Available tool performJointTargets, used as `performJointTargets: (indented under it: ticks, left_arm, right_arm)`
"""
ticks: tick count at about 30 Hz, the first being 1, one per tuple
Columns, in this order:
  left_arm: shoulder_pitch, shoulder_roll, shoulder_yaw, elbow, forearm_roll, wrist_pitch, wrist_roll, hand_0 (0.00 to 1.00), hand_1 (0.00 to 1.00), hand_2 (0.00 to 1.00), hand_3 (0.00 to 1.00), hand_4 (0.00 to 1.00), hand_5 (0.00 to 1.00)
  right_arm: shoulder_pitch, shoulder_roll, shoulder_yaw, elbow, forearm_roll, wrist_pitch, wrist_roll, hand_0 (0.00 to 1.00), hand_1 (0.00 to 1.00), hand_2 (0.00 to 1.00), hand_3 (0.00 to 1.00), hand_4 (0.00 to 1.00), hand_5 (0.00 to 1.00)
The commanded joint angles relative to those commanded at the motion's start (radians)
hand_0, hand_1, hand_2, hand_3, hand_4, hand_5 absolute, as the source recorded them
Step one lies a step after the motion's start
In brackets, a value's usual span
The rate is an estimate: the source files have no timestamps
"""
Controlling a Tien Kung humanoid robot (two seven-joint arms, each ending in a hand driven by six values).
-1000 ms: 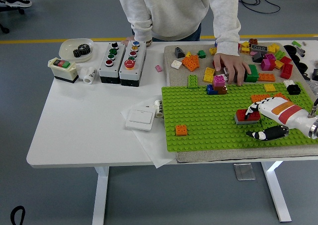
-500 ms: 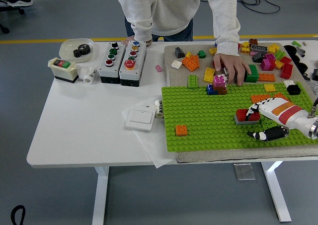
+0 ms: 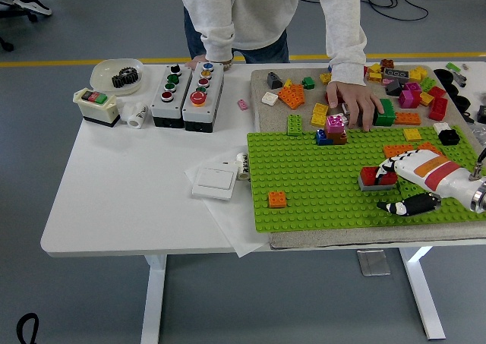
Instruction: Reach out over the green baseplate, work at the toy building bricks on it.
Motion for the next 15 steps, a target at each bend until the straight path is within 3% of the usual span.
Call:
performJointTargets:
  ticks: [15]
  left_arm:
    - [0.002,-0.001,0.000,0.000,-0.003,-0.001,0.000,0.777,0.766,0.772,0.607,0.684,0.597]
  right_arm:
    - [-0.015,-0.002,-0.005,0.008,-0.009,0.006,-0.007,0.729,0.684,0.738,0.615,0.792,0.520]
